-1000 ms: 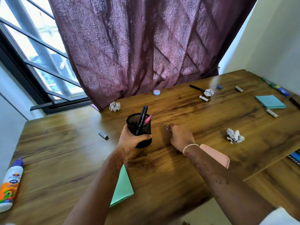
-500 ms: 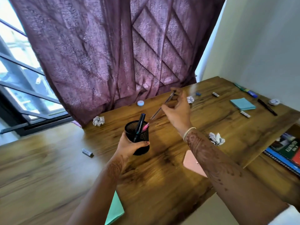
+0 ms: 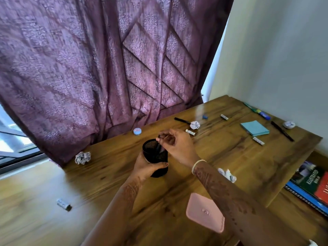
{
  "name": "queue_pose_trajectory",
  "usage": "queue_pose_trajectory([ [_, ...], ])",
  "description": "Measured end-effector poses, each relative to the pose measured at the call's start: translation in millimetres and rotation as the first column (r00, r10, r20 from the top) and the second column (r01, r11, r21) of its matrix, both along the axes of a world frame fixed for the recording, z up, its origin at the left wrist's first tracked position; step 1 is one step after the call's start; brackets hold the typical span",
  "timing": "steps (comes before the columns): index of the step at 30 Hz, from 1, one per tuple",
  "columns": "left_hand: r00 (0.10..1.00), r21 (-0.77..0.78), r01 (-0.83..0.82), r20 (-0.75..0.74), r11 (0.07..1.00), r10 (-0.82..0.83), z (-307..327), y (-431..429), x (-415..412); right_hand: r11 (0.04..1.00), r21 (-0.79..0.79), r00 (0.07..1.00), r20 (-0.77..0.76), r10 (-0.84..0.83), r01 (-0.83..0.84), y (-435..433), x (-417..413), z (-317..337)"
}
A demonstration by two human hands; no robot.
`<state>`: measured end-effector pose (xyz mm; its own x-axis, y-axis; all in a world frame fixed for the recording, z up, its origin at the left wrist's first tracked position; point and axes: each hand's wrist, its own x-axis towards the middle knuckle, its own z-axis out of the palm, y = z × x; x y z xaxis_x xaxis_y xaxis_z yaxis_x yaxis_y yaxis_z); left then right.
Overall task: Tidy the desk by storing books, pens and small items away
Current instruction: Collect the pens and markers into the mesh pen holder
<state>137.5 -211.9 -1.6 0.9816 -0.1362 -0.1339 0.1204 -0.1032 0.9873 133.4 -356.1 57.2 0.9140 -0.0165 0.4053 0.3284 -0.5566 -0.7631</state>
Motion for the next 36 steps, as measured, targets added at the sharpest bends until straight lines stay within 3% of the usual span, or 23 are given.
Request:
queue_pose_trajectory([
  [5, 0.999, -0.01, -0.016, -0.051, 1.0, 0.016, -1, -28, 33, 0.969, -0.029, 0.969, 0.039, -0.246, 0.247, -47, 44, -5],
  [10, 0.998, -0.035, -0.025, -0.055, 0.999, 0.023, -7, -49, 62, 0.915, -0.157, 0.921, -0.061, -0.384, 0.371, -104, 117, -28],
  [13, 0.996, -0.049, -0.048, -0.074, 0.998, 0.045, -8, -56, 76, 0.868, -0.381, 0.896, -0.178, -0.407, 0.319, -126, 152, -45],
  [17, 0.995, -0.058, -0.063, -0.085, 0.996, 0.058, -13, -64, 91, 0.725, -0.656, 0.895, -0.171, -0.413, 0.209, -133, 183, -59],
  [25, 0.997, -0.017, -0.056, -0.046, 0.998, 0.055, -11, -66, 113, 0.583, -0.81, 0.873, -0.242, -0.423, 0.058, -119, 232, -70],
  [29, 0.996, -0.015, -0.08, -0.04, 0.997, 0.079, -11, -61, 120, 0.534, -0.84, 0.902, -0.149, -0.405, 0.101, -113, 243, -76],
  [32, 0.996, -0.014, -0.08, -0.039, 0.997, 0.079, -12, -57, 122, 0.579, -0.8, 0.918, -0.098, -0.383, 0.156, -112, 248, -76],
  [36, 0.995, -0.033, -0.094, -0.029, 0.995, 0.093, -13, -53, 118, 0.831, -0.477, 0.939, -0.032, -0.342, 0.287, -116, 251, -58],
])
